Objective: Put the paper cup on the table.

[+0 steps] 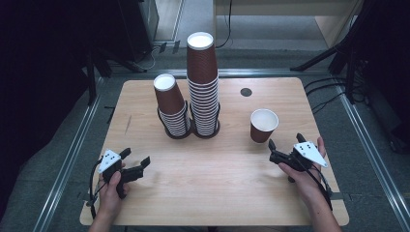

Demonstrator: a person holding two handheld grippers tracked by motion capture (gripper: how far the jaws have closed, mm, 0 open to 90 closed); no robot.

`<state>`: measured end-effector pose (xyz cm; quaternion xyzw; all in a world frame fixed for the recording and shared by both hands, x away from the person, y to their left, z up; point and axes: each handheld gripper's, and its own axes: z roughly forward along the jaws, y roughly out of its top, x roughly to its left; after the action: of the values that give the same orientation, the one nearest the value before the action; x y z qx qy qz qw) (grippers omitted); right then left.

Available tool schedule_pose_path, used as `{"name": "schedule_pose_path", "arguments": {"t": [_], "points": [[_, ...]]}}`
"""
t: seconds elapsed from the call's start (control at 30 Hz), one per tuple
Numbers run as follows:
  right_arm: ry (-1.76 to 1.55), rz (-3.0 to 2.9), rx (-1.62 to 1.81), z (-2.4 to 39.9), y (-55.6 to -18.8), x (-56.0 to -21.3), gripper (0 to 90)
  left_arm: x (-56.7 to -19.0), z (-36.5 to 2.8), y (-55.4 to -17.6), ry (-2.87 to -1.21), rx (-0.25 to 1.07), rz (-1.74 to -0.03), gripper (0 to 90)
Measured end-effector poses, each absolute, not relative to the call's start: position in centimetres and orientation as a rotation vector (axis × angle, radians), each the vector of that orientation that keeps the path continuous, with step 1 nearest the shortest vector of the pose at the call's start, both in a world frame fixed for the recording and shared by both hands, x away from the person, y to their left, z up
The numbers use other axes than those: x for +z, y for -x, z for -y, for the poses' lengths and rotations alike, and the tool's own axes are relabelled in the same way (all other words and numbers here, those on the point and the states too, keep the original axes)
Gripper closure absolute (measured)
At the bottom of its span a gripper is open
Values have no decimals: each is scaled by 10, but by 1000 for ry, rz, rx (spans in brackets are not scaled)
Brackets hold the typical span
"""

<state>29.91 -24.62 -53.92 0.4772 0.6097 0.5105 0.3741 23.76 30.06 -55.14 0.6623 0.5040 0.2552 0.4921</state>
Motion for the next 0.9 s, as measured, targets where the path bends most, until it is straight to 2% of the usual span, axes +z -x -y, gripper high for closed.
{"name": "schedule_pose_path", "arguments": {"t": [0.9], "points": [[-1259, -1546, 1237, 295, -257, -548, 0, -551, -300, -238, -1611, 620, -1221, 84]]}}
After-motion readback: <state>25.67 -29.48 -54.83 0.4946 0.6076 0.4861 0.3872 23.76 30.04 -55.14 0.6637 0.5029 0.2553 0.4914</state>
